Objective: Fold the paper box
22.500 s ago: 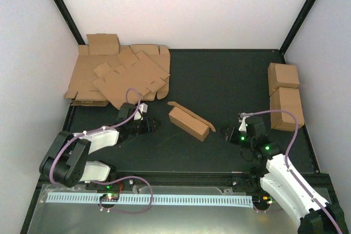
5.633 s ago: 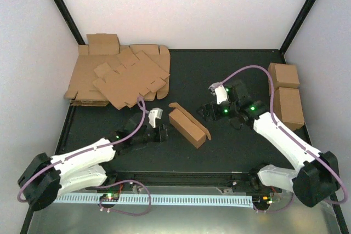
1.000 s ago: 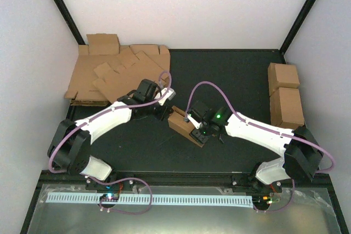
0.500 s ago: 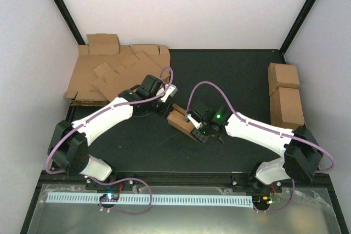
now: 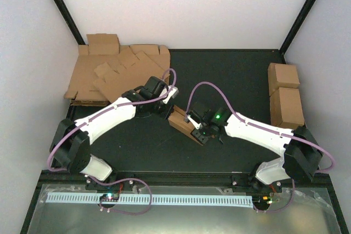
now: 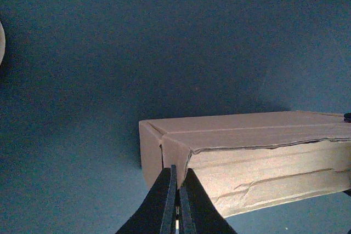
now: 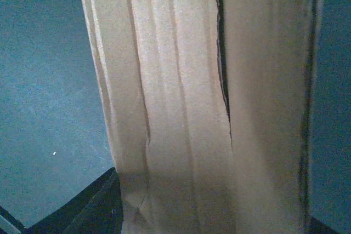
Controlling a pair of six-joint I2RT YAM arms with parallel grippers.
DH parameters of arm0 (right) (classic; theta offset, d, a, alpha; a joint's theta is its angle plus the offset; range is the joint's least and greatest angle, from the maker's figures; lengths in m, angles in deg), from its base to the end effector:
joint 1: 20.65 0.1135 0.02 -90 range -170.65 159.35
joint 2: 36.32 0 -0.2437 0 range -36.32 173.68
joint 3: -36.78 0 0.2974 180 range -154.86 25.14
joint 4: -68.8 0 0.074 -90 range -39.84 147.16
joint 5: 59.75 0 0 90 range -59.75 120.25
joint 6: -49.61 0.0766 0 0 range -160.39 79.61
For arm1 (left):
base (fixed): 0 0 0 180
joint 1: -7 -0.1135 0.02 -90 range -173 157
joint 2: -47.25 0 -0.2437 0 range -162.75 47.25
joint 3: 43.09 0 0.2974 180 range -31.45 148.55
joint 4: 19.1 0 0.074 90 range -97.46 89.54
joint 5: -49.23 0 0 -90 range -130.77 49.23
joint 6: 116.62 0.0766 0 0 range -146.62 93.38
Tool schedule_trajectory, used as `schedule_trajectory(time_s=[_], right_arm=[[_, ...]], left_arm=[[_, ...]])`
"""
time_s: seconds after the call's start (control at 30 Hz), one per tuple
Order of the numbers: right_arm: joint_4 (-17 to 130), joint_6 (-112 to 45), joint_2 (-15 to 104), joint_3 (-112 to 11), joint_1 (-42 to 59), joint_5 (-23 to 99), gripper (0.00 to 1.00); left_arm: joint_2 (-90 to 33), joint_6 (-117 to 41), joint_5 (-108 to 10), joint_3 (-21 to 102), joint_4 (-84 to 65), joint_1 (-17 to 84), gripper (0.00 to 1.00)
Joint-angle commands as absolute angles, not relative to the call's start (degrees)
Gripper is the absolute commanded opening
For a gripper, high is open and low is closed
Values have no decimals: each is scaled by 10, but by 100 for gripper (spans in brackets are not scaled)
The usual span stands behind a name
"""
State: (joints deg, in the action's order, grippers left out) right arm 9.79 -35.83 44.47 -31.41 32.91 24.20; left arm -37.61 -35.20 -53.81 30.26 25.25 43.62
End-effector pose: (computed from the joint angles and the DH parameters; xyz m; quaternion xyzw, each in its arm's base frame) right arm 0.1957 0.2515 0.1467 -0.4011 0.9005 0.0320 0.1648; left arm 0.2891 -0.2364 0.1739 0.2624 0.9134 -0.2123 0.2275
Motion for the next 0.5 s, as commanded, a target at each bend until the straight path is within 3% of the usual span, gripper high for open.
schedule_trajectory(time_s=[0.0,0.47], right_arm=[[111,-342,451,-337,331,213,53],[110,-342,456,-342,330,209,54]], left_arm=[[-373,-358,-538,293,265,444,2],[-344,-377,-519,203,179,448,2]])
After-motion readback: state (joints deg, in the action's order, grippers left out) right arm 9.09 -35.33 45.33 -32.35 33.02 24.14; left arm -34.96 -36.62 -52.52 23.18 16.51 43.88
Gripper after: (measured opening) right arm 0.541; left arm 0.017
